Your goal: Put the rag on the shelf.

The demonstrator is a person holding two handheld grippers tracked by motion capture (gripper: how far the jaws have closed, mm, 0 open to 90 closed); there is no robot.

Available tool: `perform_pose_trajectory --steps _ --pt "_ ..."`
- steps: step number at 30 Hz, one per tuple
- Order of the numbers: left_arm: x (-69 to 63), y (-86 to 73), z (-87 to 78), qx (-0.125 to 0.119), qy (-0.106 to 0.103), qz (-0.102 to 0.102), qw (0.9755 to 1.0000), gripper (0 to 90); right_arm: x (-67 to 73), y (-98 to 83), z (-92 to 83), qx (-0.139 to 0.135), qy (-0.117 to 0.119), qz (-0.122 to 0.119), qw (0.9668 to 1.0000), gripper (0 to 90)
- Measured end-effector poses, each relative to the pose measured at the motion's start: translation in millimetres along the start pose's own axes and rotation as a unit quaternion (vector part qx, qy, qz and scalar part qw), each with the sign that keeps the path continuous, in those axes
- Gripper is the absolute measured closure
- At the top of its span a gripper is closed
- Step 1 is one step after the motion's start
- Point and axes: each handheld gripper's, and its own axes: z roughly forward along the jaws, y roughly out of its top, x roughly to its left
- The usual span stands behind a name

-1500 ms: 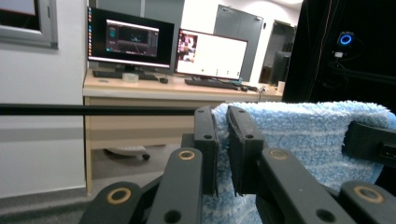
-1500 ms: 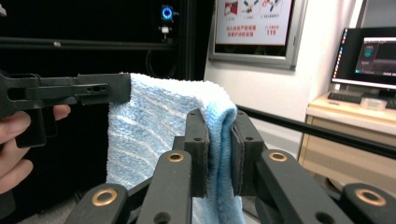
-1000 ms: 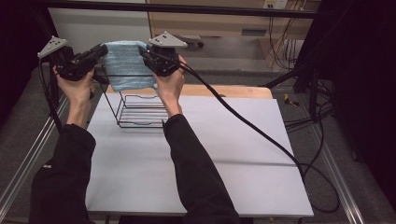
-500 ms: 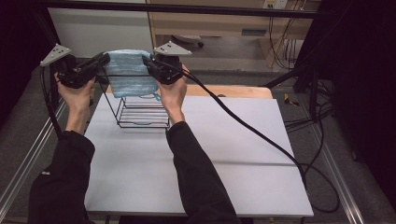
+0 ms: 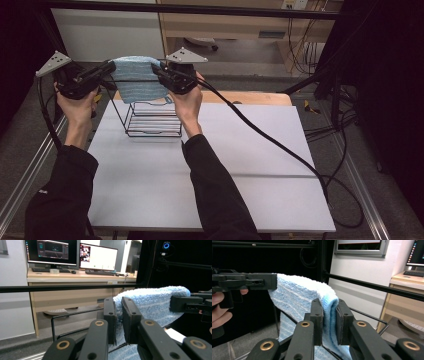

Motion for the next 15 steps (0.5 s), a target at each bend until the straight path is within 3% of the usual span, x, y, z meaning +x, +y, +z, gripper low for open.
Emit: perform_pose_trajectory --steps 9,15 --pt "-1.4 -0.2 -2.3 0.001 -0.004 0.0 1.0 81.7 0.7 1.8 -3.6 0.005 0.008 -0.005 0.9999 79.2" --pt "-1.7 -4.7 -9.3 0.017 -0.014 -0.005 0.9997 80.7 3.9 0.0 -6.6 0.018 0.016 -0.004 0.9997 79.2"
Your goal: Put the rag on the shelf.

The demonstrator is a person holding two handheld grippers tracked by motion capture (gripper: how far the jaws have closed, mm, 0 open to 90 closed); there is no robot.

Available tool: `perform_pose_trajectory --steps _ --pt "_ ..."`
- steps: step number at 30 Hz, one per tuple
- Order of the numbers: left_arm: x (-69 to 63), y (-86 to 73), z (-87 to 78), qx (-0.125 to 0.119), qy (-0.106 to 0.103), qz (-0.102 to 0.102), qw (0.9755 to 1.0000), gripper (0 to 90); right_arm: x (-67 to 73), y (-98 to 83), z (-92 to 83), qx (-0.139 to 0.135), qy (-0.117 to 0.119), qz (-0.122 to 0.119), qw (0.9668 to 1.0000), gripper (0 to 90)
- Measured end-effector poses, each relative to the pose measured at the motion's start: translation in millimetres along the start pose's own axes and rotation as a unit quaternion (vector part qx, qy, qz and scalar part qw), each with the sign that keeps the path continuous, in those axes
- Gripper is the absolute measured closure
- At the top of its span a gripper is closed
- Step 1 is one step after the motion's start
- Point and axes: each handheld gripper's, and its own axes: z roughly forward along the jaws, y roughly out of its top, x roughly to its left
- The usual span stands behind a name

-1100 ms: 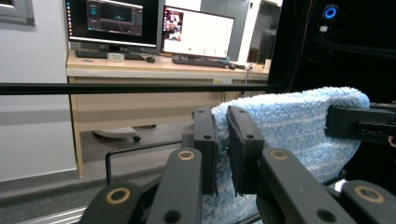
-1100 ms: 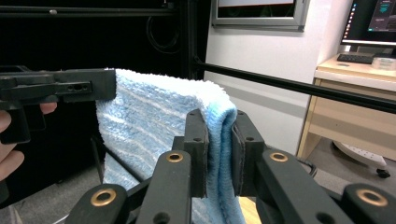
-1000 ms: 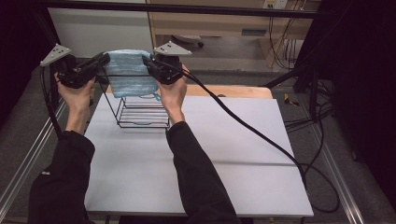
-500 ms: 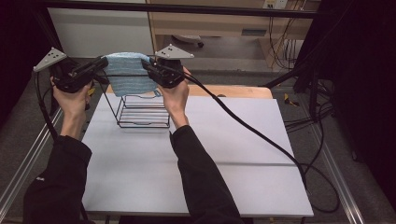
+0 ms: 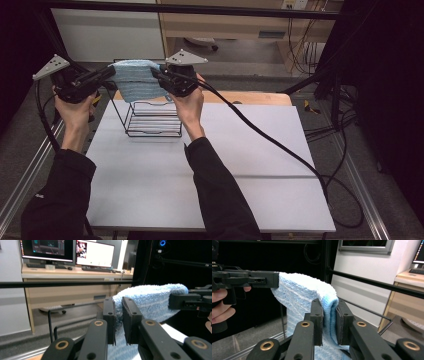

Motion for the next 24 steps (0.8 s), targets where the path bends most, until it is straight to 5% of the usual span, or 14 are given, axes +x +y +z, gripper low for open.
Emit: perform_pose_trajectory --steps 17,24 --pt "-9.2 -11.8 -10.7 0.068 0.006 -0.002 0.9976 79.1 4.9 -9.3 -5.1 0.055 0.039 -0.002 0.9977 78.6" --pt "-8.8 -3.5 -17.7 0.084 0.005 -0.013 0.9964 75.1 6.7 -11.8 -4.8 0.062 0.043 -0.015 0.9971 78.6"
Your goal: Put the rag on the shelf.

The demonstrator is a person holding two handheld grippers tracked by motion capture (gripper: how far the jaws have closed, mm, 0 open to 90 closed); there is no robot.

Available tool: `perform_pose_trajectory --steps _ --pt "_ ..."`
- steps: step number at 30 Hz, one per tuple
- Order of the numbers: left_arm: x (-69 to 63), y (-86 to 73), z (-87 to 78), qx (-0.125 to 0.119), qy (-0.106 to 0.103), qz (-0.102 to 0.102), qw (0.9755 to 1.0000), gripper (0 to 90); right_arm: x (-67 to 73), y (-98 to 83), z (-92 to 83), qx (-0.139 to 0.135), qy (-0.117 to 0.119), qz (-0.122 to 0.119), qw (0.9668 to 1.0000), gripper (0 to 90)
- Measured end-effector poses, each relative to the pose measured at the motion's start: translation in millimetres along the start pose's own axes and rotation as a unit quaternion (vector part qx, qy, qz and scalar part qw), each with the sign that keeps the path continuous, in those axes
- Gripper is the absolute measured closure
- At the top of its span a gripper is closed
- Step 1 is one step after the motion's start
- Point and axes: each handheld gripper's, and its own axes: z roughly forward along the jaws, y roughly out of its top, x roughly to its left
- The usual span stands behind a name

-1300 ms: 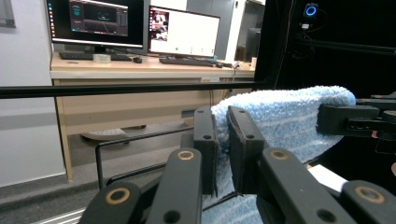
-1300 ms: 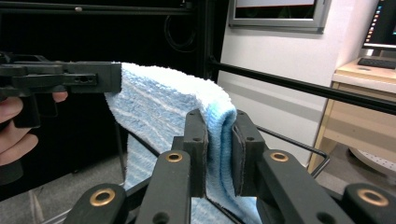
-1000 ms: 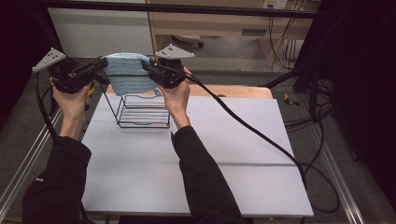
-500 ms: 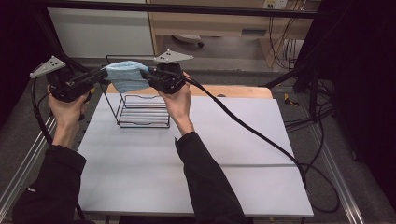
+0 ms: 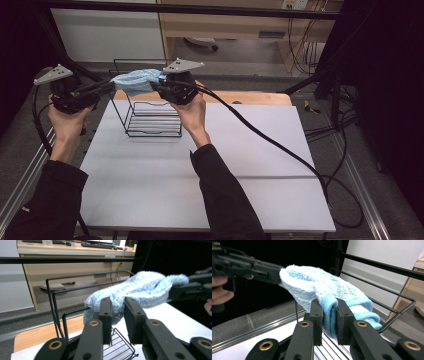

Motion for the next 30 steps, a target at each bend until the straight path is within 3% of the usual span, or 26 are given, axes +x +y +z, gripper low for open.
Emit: perform_pose_trajectory --steps 3,7,13,17,23,30 --pt "-0.1 8.7 -4.2 -0.003 0.005 -0.008 0.9999 74.8 1.1 -0.9 0.4 0.002 0.001 -0.003 1.0 78.4" --pt "-4.1 20.2 -5.1 -0.007 0.016 -0.003 0.9998 76.6 2.2 -2.3 0.6 0.005 0.0 -0.01 0.9999 78.2" --pt "-7.0 30.3 8.2 0.02 0.031 -0.009 0.9993 83.3 1.4 -6.1 0.4 0.005 0.005 -0.006 1.0 77.9" --pt "-9.5 28.2 16.9 0.037 0.029 -0.007 0.9989 87.0 0.5 -7.6 -0.1 0.004 0.008 -0.003 1.0 77.5" --pt "-9.3 19.0 16.9 0.048 0.021 -0.006 0.9986 88.6 0.9 -8.2 -0.3 0.008 0.011 -0.007 0.9999 75.6" --pt "-9.5 11.8 17.6 0.058 0.016 0.0 0.9982 88.7 2.7 -7.5 -1.3 0.005 0.018 -0.004 0.9998 64.4"
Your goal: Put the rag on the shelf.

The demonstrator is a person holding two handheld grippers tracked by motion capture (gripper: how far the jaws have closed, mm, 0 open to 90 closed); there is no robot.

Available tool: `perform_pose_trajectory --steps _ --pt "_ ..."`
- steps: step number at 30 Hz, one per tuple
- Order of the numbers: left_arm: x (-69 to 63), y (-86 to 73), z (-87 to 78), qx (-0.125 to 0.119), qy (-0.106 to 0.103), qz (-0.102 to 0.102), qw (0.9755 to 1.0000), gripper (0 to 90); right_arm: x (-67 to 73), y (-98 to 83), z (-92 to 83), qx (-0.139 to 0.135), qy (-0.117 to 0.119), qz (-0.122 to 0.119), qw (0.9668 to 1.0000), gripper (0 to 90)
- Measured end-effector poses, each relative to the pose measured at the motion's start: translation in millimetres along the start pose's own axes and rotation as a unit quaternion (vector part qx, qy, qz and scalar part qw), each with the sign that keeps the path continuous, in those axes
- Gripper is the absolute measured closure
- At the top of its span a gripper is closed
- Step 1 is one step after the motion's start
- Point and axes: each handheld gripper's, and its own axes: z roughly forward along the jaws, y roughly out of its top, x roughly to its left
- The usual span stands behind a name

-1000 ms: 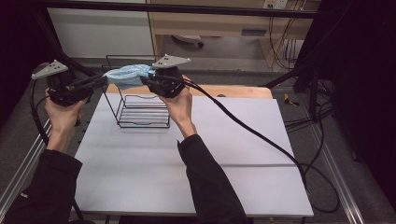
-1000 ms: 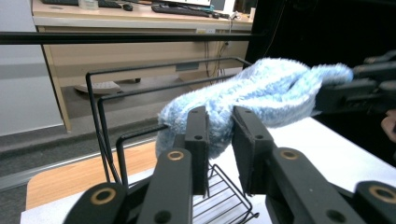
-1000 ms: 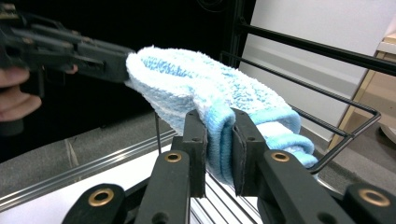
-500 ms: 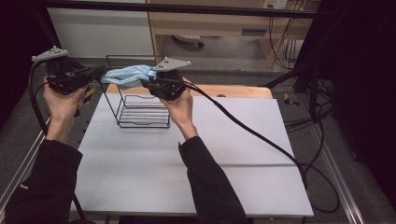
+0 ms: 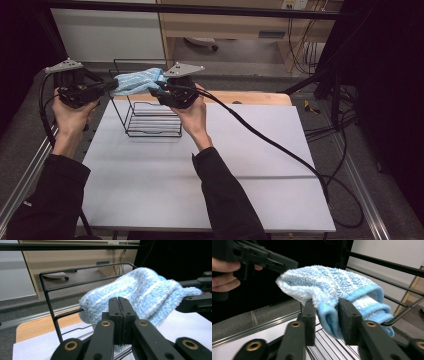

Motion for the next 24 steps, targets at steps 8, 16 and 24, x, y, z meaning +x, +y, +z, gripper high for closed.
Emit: perform_pose_trajectory --steps 8,16,24 --pt "-1.8 -8.5 4.2 0.01 0.0 0.013 0.9999 88.8 -0.3 8.2 -10.2 -0.014 -0.002 0.009 0.9999 48.3" --pt "-1.8 -15.9 7.1 0.02 0.0 0.022 0.9996 88.7 0.0 27.6 -7.9 -0.023 0.001 0.029 0.9993 76.8" --pt "0.0 -21.7 4.5 0.016 -0.006 0.02 0.9996 88.5 2.7 13.8 9.5 0.035 0.006 0.034 0.9988 90.0"
